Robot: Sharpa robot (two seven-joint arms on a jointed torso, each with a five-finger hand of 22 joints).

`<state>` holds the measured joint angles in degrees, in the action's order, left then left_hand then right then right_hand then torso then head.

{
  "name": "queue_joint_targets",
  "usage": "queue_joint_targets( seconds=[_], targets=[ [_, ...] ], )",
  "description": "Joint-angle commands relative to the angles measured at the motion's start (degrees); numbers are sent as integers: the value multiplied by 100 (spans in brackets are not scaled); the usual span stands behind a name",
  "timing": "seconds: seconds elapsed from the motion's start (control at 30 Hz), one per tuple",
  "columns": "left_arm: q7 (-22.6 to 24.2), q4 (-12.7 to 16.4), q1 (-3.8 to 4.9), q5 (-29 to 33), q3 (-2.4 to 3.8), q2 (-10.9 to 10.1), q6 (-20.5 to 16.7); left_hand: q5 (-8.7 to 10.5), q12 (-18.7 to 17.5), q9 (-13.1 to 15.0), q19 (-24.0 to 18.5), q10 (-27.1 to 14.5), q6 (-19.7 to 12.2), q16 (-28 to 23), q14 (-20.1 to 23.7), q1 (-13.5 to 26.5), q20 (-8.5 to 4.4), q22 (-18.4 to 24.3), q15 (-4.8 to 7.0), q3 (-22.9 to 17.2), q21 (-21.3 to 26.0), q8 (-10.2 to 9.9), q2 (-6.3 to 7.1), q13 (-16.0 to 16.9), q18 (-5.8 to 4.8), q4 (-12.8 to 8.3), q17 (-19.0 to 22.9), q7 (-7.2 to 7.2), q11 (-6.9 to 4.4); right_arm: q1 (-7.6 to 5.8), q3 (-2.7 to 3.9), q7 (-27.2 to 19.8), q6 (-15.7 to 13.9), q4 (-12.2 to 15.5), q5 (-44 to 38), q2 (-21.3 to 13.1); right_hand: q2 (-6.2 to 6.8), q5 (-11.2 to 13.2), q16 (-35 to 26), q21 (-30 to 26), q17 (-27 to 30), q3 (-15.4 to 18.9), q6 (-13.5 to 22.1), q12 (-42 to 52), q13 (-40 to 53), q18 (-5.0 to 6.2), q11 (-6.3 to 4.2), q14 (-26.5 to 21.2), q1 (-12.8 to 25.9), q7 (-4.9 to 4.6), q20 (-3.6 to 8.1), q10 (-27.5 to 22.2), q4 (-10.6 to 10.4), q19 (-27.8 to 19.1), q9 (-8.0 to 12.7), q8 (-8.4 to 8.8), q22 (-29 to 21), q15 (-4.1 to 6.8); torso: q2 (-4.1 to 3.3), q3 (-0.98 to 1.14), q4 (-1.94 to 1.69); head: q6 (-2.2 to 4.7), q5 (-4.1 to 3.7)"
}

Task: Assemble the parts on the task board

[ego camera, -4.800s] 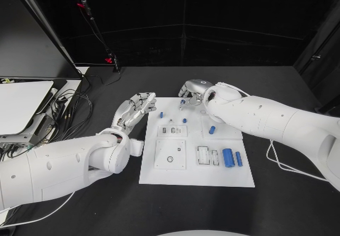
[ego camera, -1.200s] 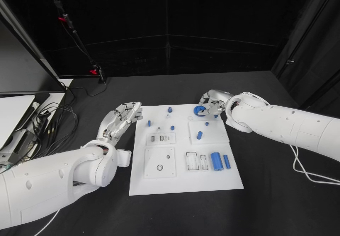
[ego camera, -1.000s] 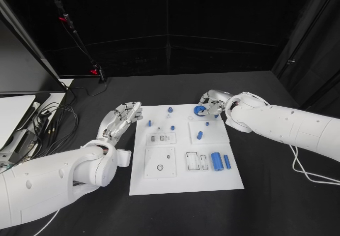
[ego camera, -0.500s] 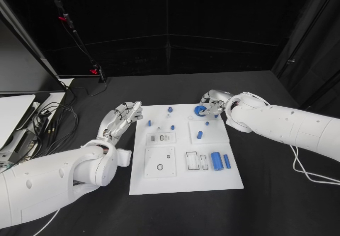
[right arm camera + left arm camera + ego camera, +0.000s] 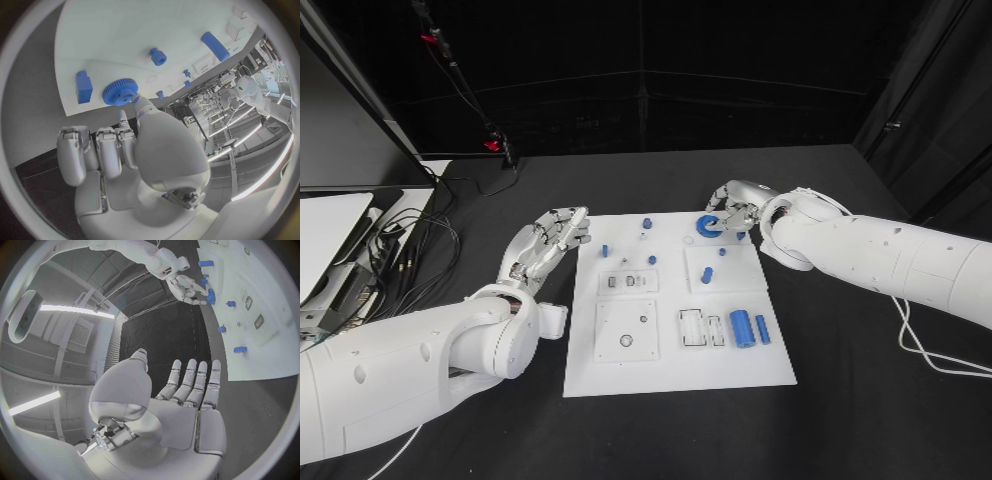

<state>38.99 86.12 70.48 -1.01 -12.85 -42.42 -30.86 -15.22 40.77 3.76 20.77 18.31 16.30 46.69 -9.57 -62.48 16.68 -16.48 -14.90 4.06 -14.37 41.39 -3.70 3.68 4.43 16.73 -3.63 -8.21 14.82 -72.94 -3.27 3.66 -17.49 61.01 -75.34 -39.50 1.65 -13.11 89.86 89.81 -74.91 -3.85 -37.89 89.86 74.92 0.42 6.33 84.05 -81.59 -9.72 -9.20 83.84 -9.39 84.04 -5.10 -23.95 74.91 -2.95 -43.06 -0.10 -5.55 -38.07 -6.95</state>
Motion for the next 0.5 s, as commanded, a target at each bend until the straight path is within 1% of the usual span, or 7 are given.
queue_joint_targets(
  seconds=[0.03, 0.2, 0.5],
  targets=[
    [1338, 7, 8, -36, 5, -1, 56, -27, -21, 0, -35, 42, 24, -24, -49, -56, -4, 8, -6, 48, -10, -33, -21, 0, 71, -2, -6, -876, 17, -10, 3, 117, 42, 1, -9, 1, 35, 8, 14, 19, -1509, -23, -8, 14, 1508, -42, -36, 595, -22, 13, 27, 616, -6, 596, 5, 13, 1509, 51, 1, 1, 0, -9, -2],
    [1336, 9, 8, -36, 5, -2, 56, -27, -21, 0, -35, 42, 24, -24, -49, -56, -4, 8, -6, 48, -10, -33, -21, 0, 71, -2, -6, -876, 17, -10, 3, 236, 150, -8, -19, 5, 37, 14, 14, 19, -1509, -27, 2, 14, 1508, -42, -41, 595, -14, 16, 35, 616, -3, 596, 20, 42, 1509, 59, 0, 0, -5, -18, -1],
    [1335, 3, 8, -36, 5, 0, 50, -27, -21, 0, -35, 42, 24, -24, -49, -56, -4, 8, -6, 48, -10, -33, -21, 0, 71, -2, -6, -876, 17, -10, 3, 311, 319, -10, -27, 20, 48, 33, 14, 19, -1509, -25, -16, 14, 1508, -42, -46, 595, 9, 18, 44, 616, -6, 596, 32, 61, 1509, 66, -1, -2, 2, -36, -3]
  ],
)
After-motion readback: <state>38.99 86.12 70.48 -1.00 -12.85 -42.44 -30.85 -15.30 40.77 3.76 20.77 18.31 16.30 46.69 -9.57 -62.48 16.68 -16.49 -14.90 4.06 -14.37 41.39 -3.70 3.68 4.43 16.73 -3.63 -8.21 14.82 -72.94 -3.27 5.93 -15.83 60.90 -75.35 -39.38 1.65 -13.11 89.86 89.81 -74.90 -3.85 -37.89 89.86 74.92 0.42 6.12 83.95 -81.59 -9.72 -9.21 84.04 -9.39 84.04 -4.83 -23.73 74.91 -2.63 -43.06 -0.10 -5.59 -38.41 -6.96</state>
